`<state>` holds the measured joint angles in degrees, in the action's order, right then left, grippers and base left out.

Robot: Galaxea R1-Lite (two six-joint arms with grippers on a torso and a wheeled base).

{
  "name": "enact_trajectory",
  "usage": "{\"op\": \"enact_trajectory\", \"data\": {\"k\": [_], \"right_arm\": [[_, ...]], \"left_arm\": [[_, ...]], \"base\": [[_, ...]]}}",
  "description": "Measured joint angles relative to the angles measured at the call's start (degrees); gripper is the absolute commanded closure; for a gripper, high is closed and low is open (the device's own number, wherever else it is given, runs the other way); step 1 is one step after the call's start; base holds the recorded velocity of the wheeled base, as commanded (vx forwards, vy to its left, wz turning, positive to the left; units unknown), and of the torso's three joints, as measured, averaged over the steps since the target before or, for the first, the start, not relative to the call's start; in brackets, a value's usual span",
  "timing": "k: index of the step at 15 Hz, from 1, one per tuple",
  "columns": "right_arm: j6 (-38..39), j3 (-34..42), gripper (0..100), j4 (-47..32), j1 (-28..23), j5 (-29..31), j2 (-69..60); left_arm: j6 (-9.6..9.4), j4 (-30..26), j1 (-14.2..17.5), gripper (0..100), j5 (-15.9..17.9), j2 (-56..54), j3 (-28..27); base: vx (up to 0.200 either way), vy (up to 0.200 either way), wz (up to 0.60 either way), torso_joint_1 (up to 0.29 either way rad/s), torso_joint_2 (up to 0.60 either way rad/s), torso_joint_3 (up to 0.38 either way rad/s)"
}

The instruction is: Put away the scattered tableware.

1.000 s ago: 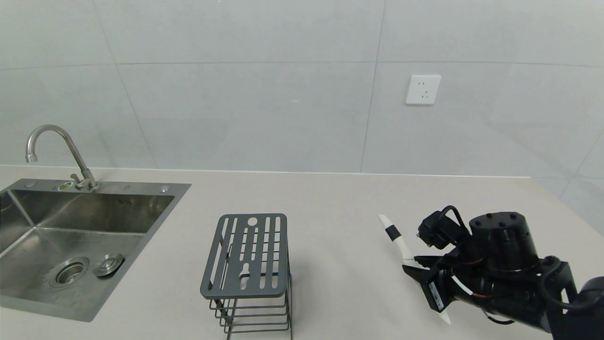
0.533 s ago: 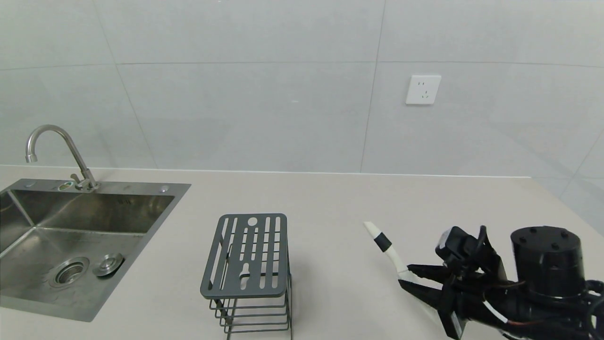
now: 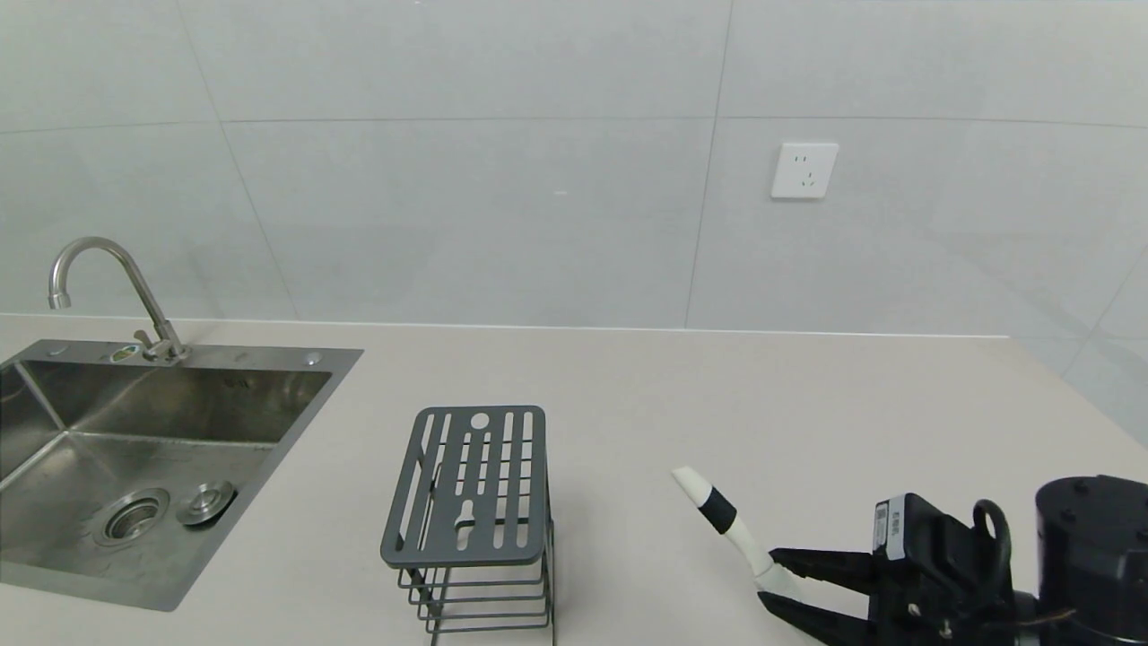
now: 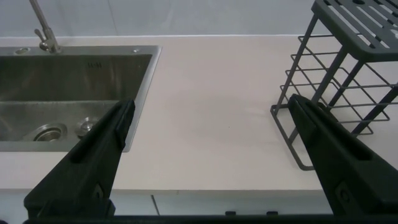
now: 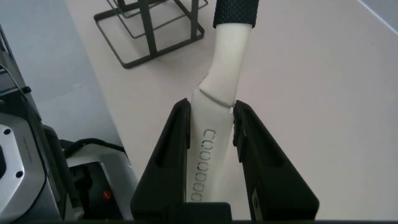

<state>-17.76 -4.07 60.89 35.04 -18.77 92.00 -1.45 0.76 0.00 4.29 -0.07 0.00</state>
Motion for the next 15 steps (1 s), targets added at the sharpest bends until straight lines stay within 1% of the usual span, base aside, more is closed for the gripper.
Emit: {"op": "enact_trajectory", "data": {"k": [1,2,3,4,6,9,10,11,12,13,15], "right_arm": [[-0.02,0.38,100,-0.1,0.29,0.0,-0.6],[0.0,1.01,100,-0.05,0.44,0.04,-1.13],[0.0,1.4,100,-0.07,0.44,0.04,-1.54],[0.02,1.6,100,-0.07,0.54,0.04,-1.76],[0.02,1.62,100,-0.07,0.6,0.06,-2.07],[0.02,1.96,100,-0.18,0.49,0.06,-2.29],[0.04,1.99,100,-0.18,0.49,0.09,-2.34],[0.04,1.96,100,-0.18,0.49,0.09,-2.34],[0.04,1.96,100,-0.18,0.49,0.06,-2.34],[0.04,1.99,100,-0.18,0.49,0.09,-2.34],[0.04,1.93,100,-0.11,0.49,0.06,-2.32]], "left_arm": [[-0.05,2.68,0.02,0,0.24,0.0,-0.16],[0.01,6.11,0.11,0,0.49,0.1,-1.49],[0.09,8.81,0.27,0,0.72,0.34,-4.32],[0.12,9.51,0.29,0,0.88,0.59,-6.12],[0.5,6.88,-0.35,0,1.73,1.28,-7.9],[0.56,6.99,-0.79,0,5.64,4.28,-10.25],[0.85,7.23,-1.15,0,6.52,6.18,-12.13],[1.4,7.31,-1.82,0,6.99,8.19,-14.02],[2.07,7.5,-3.16,0,7.23,10.11,-15.79],[2.51,7.51,-4.9,0,7.39,11.89,-17.23],[2.79,7.53,-8.92,0,8.05,15.14,-19.29]], "base": [[0.0,0.0,0.0,0.0,0.0,0.0],[0.0,0.0,0.0,0.0,0.0,0.0],[0.0,0.0,0.0,0.0,0.0,0.0],[0.0,0.0,0.0,0.0,0.0,0.0],[0.0,0.0,0.0,0.0,0.0,0.0],[0.0,0.0,0.0,0.0,0.0,0.0],[0.0,0.0,0.0,0.0,0.0,0.0],[0.0,0.0,0.0,0.0,0.0,0.0],[0.0,0.0,0.0,0.0,0.0,0.0],[0.0,0.0,0.0,0.0,0.0,0.0],[0.0,0.0,0.0,0.0,0.0,0.0]]}}
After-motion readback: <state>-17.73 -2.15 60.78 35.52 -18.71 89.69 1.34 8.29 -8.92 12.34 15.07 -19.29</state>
